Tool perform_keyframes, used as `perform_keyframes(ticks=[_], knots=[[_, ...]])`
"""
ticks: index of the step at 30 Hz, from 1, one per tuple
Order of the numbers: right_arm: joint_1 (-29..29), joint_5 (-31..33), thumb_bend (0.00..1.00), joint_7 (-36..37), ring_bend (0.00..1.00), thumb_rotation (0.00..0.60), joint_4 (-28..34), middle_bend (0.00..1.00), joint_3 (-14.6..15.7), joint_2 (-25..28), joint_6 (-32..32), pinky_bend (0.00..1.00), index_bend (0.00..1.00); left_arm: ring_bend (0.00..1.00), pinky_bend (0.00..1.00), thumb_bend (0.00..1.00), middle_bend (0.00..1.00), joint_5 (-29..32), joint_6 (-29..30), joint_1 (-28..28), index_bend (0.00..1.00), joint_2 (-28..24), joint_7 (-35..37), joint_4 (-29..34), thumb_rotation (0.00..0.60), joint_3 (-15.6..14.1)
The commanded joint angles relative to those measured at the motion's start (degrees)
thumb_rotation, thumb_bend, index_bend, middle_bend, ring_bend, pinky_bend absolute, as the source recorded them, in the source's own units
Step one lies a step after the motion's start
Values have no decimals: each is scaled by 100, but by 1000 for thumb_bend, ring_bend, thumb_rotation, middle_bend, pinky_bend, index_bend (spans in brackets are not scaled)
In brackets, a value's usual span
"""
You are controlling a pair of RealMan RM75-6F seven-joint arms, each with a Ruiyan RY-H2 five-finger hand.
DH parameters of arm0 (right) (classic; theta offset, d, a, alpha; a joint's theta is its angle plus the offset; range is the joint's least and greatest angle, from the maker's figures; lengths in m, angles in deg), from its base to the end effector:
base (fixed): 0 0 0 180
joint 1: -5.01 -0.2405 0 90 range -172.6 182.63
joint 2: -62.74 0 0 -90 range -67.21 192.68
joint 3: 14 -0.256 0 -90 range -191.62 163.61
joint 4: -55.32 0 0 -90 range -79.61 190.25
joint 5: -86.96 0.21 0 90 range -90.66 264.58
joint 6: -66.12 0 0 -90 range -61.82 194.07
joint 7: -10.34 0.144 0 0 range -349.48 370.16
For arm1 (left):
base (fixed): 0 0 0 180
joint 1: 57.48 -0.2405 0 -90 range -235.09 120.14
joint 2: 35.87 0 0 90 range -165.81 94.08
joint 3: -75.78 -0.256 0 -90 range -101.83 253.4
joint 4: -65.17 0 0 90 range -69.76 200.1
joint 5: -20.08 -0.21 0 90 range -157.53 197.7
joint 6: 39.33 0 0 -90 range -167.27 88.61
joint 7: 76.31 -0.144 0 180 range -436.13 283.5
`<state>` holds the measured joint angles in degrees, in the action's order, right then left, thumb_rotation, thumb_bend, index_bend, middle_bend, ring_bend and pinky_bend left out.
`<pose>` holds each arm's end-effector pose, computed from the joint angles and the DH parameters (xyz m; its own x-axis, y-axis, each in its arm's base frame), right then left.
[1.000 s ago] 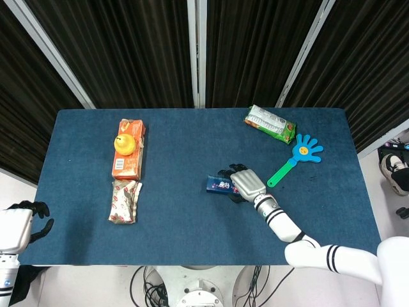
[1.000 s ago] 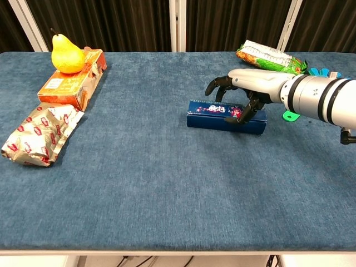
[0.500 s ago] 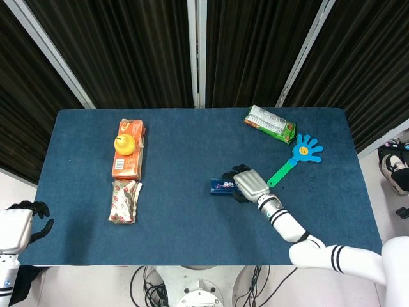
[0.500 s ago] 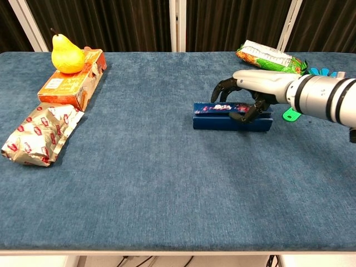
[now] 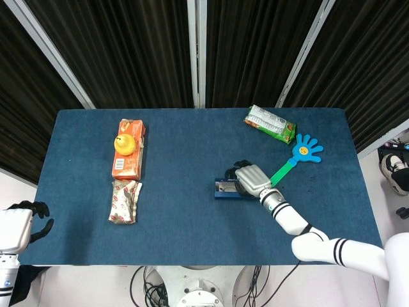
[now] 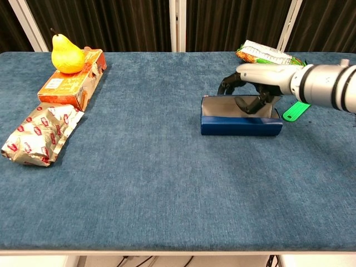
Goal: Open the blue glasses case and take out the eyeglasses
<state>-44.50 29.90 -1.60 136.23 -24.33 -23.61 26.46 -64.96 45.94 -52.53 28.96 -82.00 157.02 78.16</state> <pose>-0.1429 -0.3695 -0.0263 0.4130 -0.4638 0.7838 -0.8945 -0.3685 0.2532 -0.3140 0.1798 0.1561 0.4804 0.0075 0.8770 0.8770 0.0049 -0.4805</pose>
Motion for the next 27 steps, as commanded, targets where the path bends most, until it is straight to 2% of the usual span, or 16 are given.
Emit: perform_keyframes(ticks=[1, 7, 10, 13, 15, 17, 21, 23, 27], knots=[[-230, 216, 560, -83, 114, 600, -322, 264, -115, -170, 143, 107, 244, 458, 541, 283, 576, 1, 0, 0, 570, -1, 3, 0, 600, 1], [-548, 603, 521, -301, 32, 600, -763, 174, -239, -430, 172, 32, 87, 458, 541, 283, 576, 2, -2, 0, 570, 0, 16, -2, 600, 2], [-464, 406, 507, -186, 27, 600, -586, 155, -271, -386, -74, 11, 70, 458, 541, 283, 576, 4, -2, -2, 570, -1, 33, -5, 600, 2], [-252, 27, 473, 18, 27, 600, -153, 148, -186, -153, -308, 4, 70, 458, 541, 283, 576, 3, -12, 2, 570, -6, 46, -8, 600, 0], [-68, -262, 408, 149, 27, 600, 189, 147, -55, 71, -450, 0, 70, 458, 541, 283, 576, -3, -11, 1, 570, -10, 50, -5, 600, -4], [106, -513, 292, 229, 23, 600, 459, 145, 110, 252, -572, 0, 66, 458, 541, 283, 576, -9, -12, 1, 570, -15, 45, 0, 600, -7], [266, -717, 116, 197, 0, 600, 664, 106, 353, 371, -635, 0, 39, 458, 541, 284, 576, -7, -27, 8, 570, -25, 7, 21, 600, -10], [242, -690, 72, 112, 0, 600, 591, 82, 392, 288, -585, 0, 20, 458, 541, 284, 576, -4, -24, 6, 570, -25, -4, 25, 600, -10], [70, -529, 64, -88, 0, 600, 199, 45, 310, -70, -470, 0, 0, 458, 541, 283, 576, 0, -14, -4, 570, -27, 22, 27, 600, -11]])
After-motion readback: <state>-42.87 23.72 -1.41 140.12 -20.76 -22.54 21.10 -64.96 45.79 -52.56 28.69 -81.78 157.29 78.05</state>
